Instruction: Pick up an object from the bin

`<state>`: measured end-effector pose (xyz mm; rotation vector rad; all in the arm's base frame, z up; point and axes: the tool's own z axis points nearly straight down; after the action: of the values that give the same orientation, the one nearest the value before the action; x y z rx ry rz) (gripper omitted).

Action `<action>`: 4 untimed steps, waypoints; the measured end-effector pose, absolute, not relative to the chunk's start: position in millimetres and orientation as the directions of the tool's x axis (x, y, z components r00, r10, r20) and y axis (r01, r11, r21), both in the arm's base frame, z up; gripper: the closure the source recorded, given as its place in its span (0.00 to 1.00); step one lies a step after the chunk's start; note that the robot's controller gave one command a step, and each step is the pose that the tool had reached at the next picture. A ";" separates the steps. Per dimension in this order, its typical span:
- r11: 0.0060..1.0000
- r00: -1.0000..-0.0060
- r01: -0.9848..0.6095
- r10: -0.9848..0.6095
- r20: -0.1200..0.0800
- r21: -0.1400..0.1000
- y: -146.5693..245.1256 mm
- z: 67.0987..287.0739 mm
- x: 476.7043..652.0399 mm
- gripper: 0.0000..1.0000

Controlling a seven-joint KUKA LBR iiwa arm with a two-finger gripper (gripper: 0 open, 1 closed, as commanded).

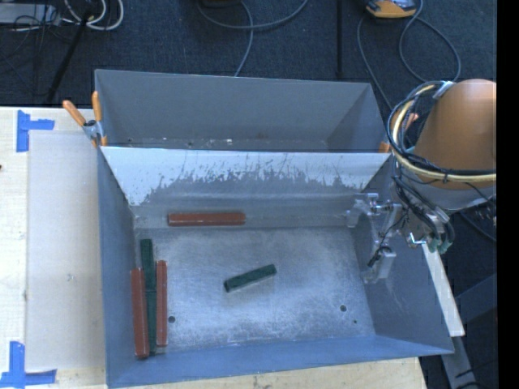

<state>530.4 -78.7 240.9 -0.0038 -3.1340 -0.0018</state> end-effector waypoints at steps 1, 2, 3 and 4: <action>0.977 -0.977 -0.212 -0.212 0.005 0.004 28.1 65.6 573.3 0.00; 0.977 -0.977 -0.214 -0.214 0.000 0.003 71.9 101.4 555.5 0.00; 0.987 -0.987 -0.159 -0.159 0.003 0.001 72.7 99.2 540.3 0.00; 0.988 -0.988 -0.152 -0.152 0.004 0.001 73.3 67.7 541.3 0.00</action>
Offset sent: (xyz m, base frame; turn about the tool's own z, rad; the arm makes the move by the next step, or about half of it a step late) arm 0.0444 0.1037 -0.1709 -0.2101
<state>541.3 73.3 67.7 0.2384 -3.1280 -0.0007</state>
